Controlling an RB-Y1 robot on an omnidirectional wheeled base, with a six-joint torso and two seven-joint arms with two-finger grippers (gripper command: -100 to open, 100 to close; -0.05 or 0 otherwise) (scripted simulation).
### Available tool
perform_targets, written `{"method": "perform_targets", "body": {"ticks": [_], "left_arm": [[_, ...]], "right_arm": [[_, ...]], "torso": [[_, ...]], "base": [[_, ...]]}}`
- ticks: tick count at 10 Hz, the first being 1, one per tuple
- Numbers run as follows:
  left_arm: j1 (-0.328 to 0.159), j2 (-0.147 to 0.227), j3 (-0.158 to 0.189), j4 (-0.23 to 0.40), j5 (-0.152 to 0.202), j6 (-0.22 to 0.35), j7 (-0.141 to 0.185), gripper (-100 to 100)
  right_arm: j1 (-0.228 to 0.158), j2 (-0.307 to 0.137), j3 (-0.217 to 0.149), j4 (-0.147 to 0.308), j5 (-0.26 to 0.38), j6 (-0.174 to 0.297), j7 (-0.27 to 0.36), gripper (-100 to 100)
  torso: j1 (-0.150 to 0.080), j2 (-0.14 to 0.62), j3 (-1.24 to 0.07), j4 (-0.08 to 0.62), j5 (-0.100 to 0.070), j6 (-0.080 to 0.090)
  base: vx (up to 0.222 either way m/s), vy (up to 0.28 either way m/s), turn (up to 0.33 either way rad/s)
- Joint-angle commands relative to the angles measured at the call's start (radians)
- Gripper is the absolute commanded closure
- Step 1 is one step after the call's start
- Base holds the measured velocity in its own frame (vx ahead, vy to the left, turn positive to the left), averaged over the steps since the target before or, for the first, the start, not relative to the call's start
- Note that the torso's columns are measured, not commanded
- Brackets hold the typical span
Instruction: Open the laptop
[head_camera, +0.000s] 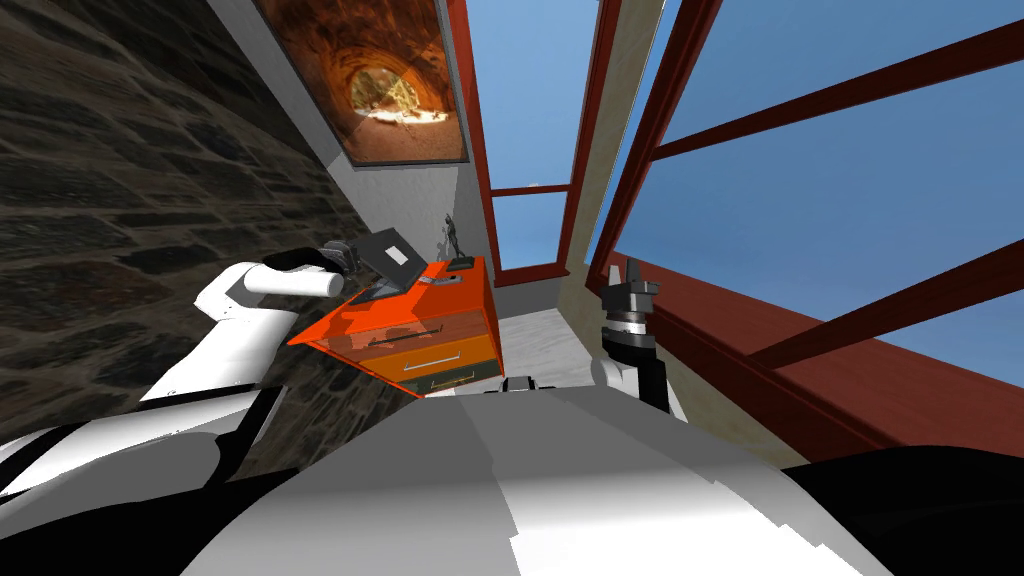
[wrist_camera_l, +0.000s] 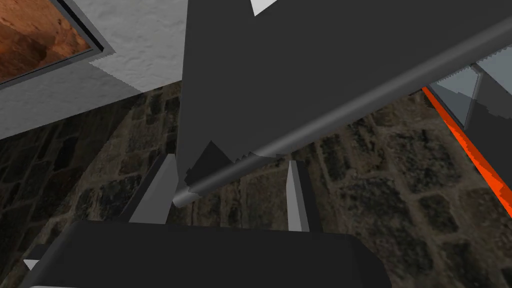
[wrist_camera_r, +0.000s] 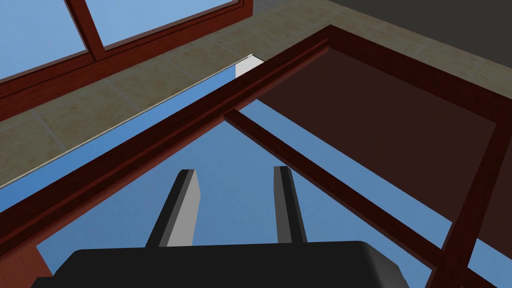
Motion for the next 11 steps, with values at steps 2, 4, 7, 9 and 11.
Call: {"method": "perform_targets", "body": {"ticks": [2, 4, 7, 9, 11], "left_arm": [[-0.02, -0.009, 0.019, 0.008, 0.072, 0.06, 0.052, 100], [-0.026, -0.028, 0.028, 0.027, 0.088, 0.062, 0.069, 100], [-0.042, -0.068, 0.057, 0.059, 0.144, 0.085, 0.121, 100], [-0.055, -0.098, 0.078, 0.082, 0.186, 0.103, 0.159, 100], [-0.054, -0.102, 0.078, 0.085, 0.188, 0.104, 0.159, 100]], "right_arm": [[0.0, 0.0, 0.0, 0.0, 0.0, 0.0, 0.0, 0], [0.0, 0.0, 0.0, 0.0, 0.0, 0.0, 0.0, 0], [0.0, 0.0, 0.0, 0.0, 0.0, 0.0, 0.0, 0], [0.0, 0.0, 0.0, 0.0, 0.0, 0.0, 0.0, 0], [0.0, 0.0, 0.0, 0.0, 0.0, 0.0, 0.0, 0]], "torso": [[-0.002, 0.001, 0.0, 0.001, -0.002, 0.001], [-0.005, 0.003, 0.002, 0.004, -0.004, 0.0], [-0.002, 0.007, 0.005, 0.005, -0.003, -0.001], [-0.002, 0.007, 0.005, 0.006, -0.003, -0.001], [-0.003, 0.006, 0.004, 0.005, -0.005, -0.001]], "base": [[-0.017, 0.088, -0.006], [-0.012, 0.056, 0.002], [-0.028, 0.104, -0.005], [-0.019, 0.122, 0.002], [-0.021, 0.087, -0.001]]}}
